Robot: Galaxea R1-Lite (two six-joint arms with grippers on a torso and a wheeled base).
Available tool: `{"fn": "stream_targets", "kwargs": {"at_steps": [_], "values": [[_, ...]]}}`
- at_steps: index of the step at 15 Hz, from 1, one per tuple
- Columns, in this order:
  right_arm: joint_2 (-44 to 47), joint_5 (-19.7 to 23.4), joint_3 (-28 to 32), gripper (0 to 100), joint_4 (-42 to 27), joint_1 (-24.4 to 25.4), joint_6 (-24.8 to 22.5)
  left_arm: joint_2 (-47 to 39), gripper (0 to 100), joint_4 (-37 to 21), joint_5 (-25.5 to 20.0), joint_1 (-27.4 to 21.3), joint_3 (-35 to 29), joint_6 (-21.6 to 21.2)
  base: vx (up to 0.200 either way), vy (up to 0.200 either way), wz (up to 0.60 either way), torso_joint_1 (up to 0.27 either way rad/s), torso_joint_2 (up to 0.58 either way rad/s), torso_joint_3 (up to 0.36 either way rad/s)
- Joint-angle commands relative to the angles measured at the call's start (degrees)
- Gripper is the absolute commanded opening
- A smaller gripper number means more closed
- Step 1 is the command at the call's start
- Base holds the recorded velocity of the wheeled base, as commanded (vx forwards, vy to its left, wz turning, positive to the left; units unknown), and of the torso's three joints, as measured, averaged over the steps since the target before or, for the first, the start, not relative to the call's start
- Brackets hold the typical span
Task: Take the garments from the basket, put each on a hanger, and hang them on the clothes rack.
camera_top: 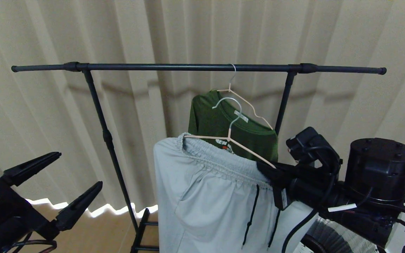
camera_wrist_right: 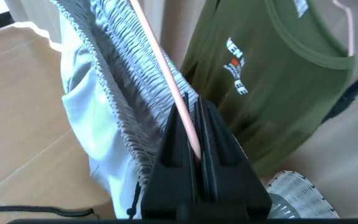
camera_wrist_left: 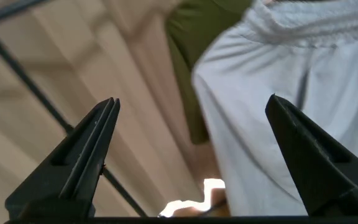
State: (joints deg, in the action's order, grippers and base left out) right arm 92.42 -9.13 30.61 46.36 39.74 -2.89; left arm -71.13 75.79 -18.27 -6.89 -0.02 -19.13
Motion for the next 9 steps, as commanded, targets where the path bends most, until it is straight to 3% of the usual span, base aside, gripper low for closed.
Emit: {"fn": "stream_targets", "kwargs": {"at_steps": [1, 9], "values": [[-0.22, -0.01, 0.24, 0, 0.05, -0.19, -0.01, 2.58, 100, -0.03, -0.01, 1.53, 0.02, 0.05, 0.0, 0.2, 0.0, -0.002, 0.0, 0.007], [-0.13, -0.01, 0.5, 0, 0.05, -2.65, -0.1, 4.34, 100, -0.03, -0.01, 2.67, 0.02, 0.93, 0.0, 0.2, 0.0, 0.004, 0.0, 0.004]]}}
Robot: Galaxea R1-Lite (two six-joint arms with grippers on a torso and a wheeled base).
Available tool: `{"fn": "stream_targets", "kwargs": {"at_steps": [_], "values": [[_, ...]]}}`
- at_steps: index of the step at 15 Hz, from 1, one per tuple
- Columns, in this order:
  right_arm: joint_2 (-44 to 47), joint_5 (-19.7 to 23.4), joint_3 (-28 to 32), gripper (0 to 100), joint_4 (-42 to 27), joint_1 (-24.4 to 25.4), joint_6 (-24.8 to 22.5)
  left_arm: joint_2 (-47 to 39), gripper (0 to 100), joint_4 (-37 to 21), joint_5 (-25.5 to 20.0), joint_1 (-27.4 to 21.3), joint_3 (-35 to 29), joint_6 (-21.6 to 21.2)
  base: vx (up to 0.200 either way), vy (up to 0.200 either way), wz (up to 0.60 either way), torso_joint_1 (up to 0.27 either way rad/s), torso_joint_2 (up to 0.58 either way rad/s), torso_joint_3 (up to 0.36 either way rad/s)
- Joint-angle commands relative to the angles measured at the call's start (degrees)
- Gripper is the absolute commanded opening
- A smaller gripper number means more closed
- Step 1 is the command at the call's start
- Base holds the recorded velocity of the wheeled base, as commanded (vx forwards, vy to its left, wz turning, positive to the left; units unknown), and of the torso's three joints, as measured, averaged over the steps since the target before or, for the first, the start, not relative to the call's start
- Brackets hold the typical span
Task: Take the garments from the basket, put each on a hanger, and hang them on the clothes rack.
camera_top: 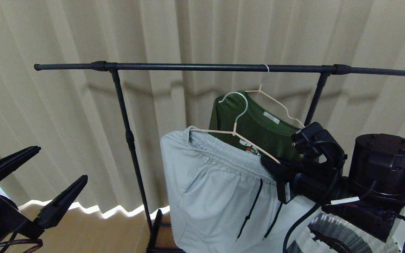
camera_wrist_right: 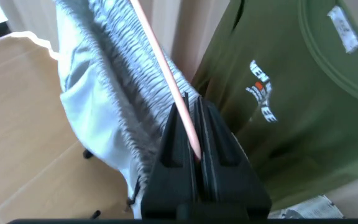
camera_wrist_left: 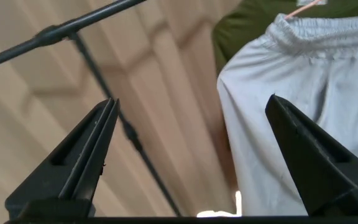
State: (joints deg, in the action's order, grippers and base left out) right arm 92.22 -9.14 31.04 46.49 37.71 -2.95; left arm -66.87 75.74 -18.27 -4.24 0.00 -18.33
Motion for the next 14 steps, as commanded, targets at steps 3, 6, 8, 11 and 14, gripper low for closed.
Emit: {"fn": "stream_targets", "kwargs": {"at_steps": [3, 6, 8, 11, 14], "values": [[0.06, -0.44, 0.6, 0, -0.35, -2.73, -0.04, -0.02, 100, 0.02, -0.01, 0.02, 0.0, 0.76, 0.0, 0.067, 0.0, 0.001, 0.0, 0.002], [0.68, -4.3, 0.43, 0, -0.62, -5.27, -0.04, 0.07, 100, 0.02, -0.01, -0.06, 0.0, 2.78, 0.0, 0.0, 0.0, 0.0, 0.0, 0.0], [0.41, -6.5, 0.52, 0, -0.62, -5.8, -0.04, 0.16, 100, 0.02, -0.01, 0.02, 0.0, 3.13, 0.0, 0.0, 0.0, 0.0, 0.0, 0.0], [0.15, -8.35, 0.95, 0, -0.35, -5.89, -0.04, 0.24, 100, 0.02, 0.08, 0.02, 0.0, 3.13, 0.067, 0.0, 0.0, 0.002, 0.0, 0.001], [0.06, -8.35, 1.22, 0, 0.0, -5.89, -0.04, 1.74, 100, -0.95, 0.08, 0.02, 0.0, 3.83, 0.2, 0.0, 0.0, -0.004, 0.0, 0.002]]}}
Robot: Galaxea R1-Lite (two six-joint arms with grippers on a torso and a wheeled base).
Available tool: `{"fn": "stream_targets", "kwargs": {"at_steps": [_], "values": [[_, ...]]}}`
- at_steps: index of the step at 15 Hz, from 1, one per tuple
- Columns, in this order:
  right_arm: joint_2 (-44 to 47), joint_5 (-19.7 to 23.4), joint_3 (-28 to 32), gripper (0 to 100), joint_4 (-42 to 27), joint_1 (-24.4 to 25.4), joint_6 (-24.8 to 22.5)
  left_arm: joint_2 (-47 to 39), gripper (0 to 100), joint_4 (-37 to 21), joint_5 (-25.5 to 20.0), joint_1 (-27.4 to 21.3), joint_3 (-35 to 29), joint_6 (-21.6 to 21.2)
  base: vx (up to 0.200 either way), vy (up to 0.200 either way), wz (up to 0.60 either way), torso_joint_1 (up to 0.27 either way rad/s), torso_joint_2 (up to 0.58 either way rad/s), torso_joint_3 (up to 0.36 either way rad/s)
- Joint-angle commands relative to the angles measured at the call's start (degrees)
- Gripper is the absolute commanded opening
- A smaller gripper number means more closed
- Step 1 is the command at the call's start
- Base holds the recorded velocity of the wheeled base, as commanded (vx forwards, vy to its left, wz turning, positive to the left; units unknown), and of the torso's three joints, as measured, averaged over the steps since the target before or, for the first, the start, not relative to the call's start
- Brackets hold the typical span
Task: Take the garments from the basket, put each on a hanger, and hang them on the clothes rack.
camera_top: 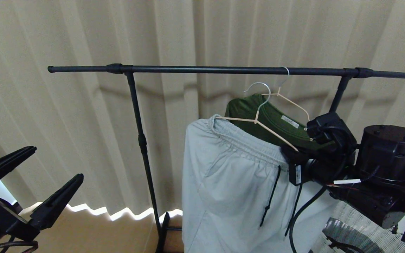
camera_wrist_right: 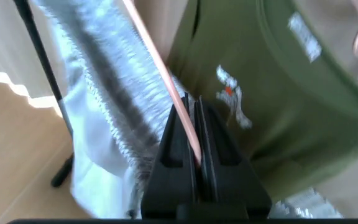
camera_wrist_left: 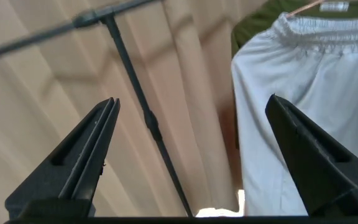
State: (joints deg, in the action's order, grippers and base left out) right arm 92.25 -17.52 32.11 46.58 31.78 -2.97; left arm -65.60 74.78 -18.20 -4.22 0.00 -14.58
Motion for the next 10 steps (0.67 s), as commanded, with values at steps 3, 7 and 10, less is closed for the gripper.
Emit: {"fn": "stream_targets", "kwargs": {"at_steps": [3, 7, 10], "values": [[0.04, 0.03, 0.41, 0, -0.09, 0.04, -0.01, 2.84, 100, -3.41, -0.08, -0.09, 0.0, 0.17, 0.2, 0.0, 0.0, 0.01, 0.0, 0.002], [-0.4, 0.03, 2.34, 0, -0.17, -0.58, 0.07, 9.26, 100, -9.39, -0.17, -0.18, 0.0, 0.17, 0.15, 0.0, 0.0, 0.001, 0.0, 0.003], [0.3, 0.03, 6.12, 0, -0.88, -1.9, -0.01, 14.97, 100, -12.73, 0.1, 0.0, 0.0, 0.43, 0.0, 0.0, 0.0, 0.0, 0.0, 0.0]]}}
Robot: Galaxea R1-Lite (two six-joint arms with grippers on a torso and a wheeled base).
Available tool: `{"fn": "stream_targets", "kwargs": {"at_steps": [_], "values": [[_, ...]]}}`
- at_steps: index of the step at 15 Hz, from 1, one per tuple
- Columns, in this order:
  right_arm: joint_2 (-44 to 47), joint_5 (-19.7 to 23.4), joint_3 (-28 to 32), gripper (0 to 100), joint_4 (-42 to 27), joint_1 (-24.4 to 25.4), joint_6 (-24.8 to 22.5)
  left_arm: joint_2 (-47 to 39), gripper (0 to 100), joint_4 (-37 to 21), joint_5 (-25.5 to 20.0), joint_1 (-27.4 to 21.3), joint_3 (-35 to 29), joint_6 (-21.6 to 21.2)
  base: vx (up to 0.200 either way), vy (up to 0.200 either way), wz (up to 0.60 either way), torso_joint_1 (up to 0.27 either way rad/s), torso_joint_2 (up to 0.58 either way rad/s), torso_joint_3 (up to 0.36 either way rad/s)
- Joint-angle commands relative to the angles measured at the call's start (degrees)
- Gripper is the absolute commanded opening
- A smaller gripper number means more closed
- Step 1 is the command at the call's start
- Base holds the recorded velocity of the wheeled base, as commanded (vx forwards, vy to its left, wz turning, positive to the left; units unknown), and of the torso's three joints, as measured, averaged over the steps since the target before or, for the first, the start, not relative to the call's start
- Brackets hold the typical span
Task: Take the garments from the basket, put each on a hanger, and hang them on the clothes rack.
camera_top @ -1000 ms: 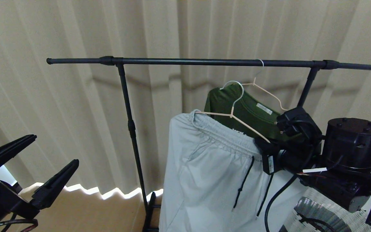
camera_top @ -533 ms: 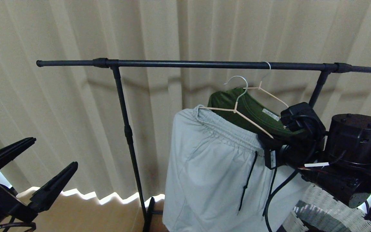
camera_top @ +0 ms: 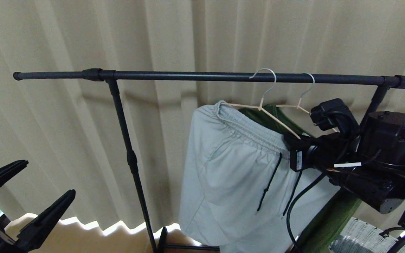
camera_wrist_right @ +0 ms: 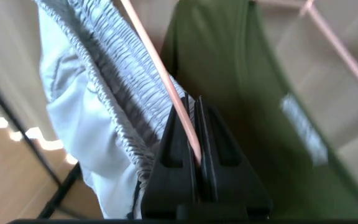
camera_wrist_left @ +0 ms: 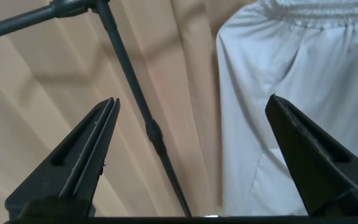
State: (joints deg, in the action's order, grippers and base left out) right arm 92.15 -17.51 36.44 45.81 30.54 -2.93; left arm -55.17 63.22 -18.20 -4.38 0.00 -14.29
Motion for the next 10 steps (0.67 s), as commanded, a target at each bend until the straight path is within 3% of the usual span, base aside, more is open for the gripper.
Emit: {"fn": "stream_targets", "kwargs": {"at_steps": [1, 6, 7, 10], "values": [[1.54, 0.02, 3.64, 0, -0.64, -1.09, -0.06, 7.45, 100, -3.63, 0.18, 0.16, 0.0, 0.75, 0.0, 0.0, 0.0, 0.0, 0.0, 0.0], [8.22, 0.02, 13.48, 0, -4.86, -3.64, -0.06, 23.09, 100, -19.28, 3.17, 0.6, 0.0, 0.84, 0.0, 0.0, 0.0, 0.0, 0.0, 0.0], [10.24, 0.02, 15.95, 0, -6.44, -4.08, -0.06, 29.07, 100, -25.08, 4.58, 0.6, 0.0, 0.93, 0.0, 0.0, 0.0, 0.0, 0.0, 0.0], [13.5, 0.02, 18.76, 0, -7.49, -5.22, -0.06, 35.14, 100, -28.68, 7.39, 0.51, 0.0, 0.93, 0.0, 0.0, 0.0, 0.0, 0.0, 0.0]]}}
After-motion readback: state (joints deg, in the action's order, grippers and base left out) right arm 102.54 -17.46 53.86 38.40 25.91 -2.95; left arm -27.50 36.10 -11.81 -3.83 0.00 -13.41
